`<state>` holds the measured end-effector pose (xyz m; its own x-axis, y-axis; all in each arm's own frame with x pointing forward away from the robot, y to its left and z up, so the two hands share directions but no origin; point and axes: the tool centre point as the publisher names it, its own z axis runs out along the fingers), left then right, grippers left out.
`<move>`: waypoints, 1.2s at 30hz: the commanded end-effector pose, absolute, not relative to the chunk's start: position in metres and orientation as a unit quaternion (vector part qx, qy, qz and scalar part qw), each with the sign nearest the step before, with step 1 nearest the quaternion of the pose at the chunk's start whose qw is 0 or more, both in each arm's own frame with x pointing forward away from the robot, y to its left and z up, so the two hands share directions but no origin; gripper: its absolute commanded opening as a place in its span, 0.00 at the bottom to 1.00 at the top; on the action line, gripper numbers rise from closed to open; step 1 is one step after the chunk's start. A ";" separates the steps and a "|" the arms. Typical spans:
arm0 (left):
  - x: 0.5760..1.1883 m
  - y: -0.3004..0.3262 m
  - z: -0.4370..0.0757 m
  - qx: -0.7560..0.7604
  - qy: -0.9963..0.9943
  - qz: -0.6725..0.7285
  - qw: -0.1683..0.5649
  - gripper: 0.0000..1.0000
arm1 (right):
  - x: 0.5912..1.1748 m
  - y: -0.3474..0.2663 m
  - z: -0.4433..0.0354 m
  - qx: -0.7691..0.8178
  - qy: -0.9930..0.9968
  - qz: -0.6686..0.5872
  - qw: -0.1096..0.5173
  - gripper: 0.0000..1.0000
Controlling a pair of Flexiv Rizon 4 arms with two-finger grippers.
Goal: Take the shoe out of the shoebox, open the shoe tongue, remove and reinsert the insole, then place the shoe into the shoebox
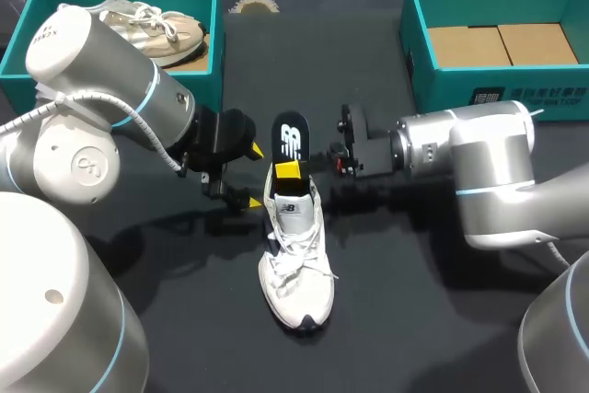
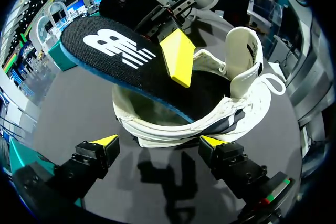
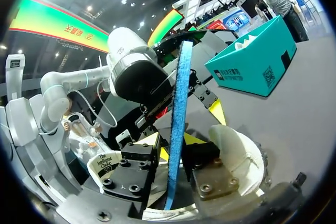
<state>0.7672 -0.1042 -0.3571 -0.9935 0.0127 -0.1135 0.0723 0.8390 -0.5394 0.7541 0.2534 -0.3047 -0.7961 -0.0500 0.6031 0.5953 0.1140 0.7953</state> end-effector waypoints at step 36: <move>0.766 -0.104 -0.358 0.022 0.957 -0.283 0.053 1.00 | 0.755 0.253 -0.318 -0.213 -0.701 -0.625 0.270 0.00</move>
<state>0.7673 -0.1042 -0.3571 -0.9935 0.0127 -0.1135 0.0723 0.8390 -0.5394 0.7606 0.2525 -0.3152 -0.7643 -0.0455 0.6433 0.6335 0.1334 0.7621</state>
